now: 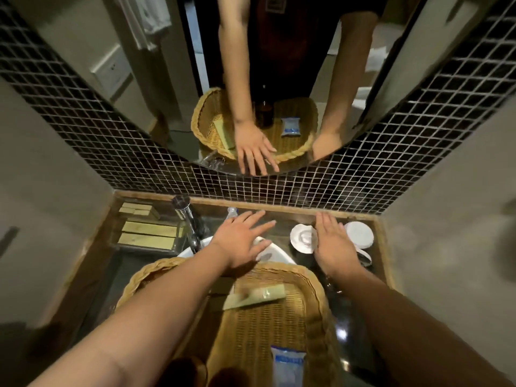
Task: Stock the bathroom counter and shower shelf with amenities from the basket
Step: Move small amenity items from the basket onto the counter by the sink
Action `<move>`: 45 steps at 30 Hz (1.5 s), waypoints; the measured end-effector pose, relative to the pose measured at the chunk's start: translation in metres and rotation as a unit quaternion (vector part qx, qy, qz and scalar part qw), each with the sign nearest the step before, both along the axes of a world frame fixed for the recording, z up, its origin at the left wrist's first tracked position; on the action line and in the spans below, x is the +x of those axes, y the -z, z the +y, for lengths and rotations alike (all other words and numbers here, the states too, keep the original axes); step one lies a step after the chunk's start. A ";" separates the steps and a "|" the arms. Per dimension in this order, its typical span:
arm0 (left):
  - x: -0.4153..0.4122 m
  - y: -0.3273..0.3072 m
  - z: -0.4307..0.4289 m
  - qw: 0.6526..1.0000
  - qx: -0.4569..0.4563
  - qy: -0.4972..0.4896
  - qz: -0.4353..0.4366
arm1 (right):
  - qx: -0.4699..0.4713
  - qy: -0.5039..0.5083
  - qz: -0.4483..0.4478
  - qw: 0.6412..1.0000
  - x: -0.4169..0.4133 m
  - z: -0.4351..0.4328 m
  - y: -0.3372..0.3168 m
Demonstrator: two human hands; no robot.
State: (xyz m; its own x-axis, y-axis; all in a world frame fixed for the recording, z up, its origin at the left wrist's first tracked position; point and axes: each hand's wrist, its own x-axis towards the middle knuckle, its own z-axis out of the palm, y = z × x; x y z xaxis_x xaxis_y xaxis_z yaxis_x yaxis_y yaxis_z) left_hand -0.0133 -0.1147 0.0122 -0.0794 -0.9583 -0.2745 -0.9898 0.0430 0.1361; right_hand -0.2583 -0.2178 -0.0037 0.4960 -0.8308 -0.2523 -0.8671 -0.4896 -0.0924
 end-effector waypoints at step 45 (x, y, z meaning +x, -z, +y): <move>-0.031 0.021 0.120 0.945 0.313 0.007 0.090 | 0.177 -0.043 -0.054 0.982 0.029 0.179 -0.003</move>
